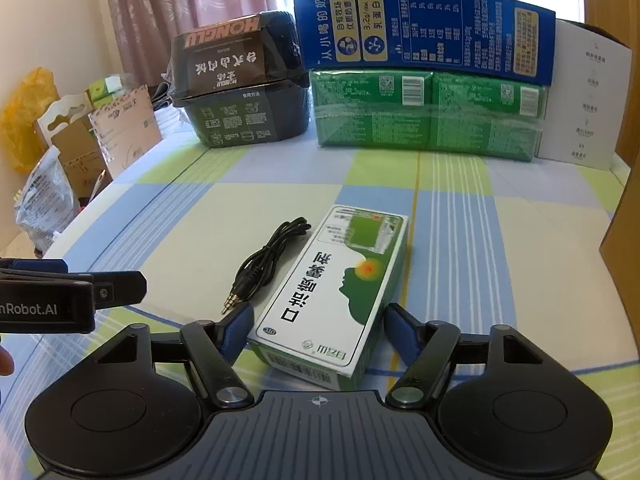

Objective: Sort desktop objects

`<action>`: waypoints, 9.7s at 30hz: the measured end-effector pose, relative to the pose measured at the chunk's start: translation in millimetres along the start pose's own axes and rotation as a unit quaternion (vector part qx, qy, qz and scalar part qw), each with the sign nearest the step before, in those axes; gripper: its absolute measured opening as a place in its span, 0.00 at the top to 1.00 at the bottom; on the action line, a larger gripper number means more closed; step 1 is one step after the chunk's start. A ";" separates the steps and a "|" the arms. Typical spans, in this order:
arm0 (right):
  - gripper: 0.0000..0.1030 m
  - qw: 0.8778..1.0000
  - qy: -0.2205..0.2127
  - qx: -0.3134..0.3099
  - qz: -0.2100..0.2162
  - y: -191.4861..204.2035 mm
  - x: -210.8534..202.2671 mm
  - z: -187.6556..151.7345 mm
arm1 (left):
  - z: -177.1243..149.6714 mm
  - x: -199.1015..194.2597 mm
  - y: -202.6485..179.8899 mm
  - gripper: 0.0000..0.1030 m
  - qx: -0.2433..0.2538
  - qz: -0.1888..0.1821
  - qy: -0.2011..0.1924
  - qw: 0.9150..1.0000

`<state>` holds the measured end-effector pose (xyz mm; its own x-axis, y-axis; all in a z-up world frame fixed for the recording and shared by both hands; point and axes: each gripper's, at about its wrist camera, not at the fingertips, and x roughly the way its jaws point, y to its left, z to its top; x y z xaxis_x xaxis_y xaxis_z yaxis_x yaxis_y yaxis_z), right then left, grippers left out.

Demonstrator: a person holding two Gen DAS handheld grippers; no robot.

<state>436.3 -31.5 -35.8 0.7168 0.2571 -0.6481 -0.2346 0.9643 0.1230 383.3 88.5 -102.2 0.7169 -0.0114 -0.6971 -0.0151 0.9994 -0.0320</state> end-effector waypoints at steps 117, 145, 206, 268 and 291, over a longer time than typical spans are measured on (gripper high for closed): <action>0.49 0.996 -0.074 0.008 -0.046 -4.1 -334.0 -70.2 | -76.9 -254.5 -135.4 0.85 0.044 -0.110 -0.048 0.992; 0.49 0.981 -0.119 0.073 -0.135 -101.5 -438.4 -101.3 | -97.9 -305.8 -254.7 0.84 0.140 -0.179 -0.053 0.972; 0.49 0.986 -0.068 0.060 -0.143 -236.5 -321.4 -32.6 | -5.6 -163.4 -347.4 0.74 0.100 -0.190 -0.023 0.976; 0.02 0.983 -0.040 0.091 -0.152 -137.0 -533.8 -132.0 | -143.2 -377.7 -305.7 0.01 0.078 -0.116 -0.009 0.990; 0.02 0.984 -0.030 0.084 -0.156 -137.2 -534.8 -138.8 | -147.5 -375.6 -316.5 0.01 0.098 -0.115 -0.011 0.988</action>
<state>-6.1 -310.1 189.5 0.7751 -0.0539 -0.6296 0.1112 0.9924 0.0519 16.0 -228.4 64.1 0.7003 -0.2406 -0.6721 0.2841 0.9576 -0.0467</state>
